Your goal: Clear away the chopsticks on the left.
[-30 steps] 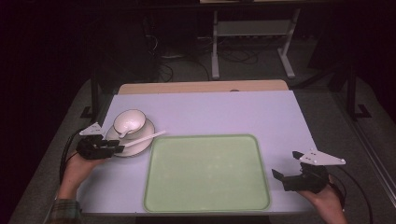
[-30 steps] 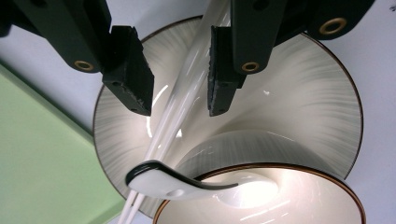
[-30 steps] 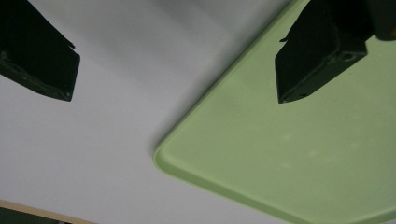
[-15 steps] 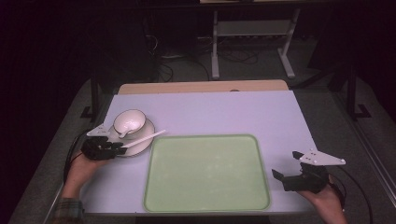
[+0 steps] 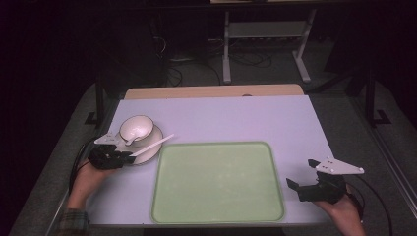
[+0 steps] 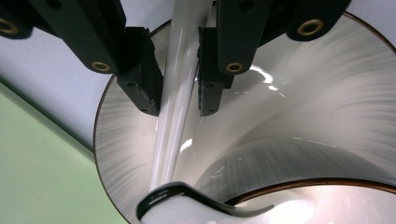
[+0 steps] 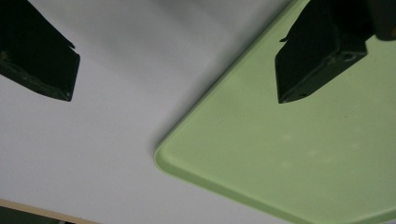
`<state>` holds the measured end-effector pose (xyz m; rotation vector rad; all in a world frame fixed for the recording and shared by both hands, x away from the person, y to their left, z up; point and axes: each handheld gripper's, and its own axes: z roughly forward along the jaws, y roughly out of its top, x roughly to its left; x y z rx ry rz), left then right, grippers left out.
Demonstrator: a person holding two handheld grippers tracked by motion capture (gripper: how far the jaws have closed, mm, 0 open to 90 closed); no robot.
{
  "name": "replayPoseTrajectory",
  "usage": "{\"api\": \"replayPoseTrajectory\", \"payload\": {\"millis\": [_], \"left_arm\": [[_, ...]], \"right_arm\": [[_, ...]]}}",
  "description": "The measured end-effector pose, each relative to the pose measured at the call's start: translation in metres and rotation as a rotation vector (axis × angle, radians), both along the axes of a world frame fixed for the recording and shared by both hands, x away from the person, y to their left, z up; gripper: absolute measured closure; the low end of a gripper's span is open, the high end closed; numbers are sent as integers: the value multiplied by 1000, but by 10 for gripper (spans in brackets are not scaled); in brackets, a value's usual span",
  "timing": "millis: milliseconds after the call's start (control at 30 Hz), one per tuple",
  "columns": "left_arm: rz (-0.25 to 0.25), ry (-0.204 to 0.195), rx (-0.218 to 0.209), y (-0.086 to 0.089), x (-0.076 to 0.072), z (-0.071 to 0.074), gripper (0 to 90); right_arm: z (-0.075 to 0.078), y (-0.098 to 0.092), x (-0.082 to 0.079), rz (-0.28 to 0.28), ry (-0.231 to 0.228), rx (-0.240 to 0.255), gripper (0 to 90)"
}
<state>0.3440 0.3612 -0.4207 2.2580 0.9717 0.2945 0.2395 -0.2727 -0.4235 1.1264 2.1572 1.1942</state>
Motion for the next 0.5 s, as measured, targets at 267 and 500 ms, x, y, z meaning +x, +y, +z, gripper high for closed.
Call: {"api": "replayPoseTrajectory", "payload": {"millis": [267,500], "left_arm": [[13,10,-15,-3,-1,-1,724],[30,17,-10,-9,-1,-1,740]], "right_arm": [[0,0,0,-1,-1,2,0],[0,0,0,-1,-3,1,0]]}}
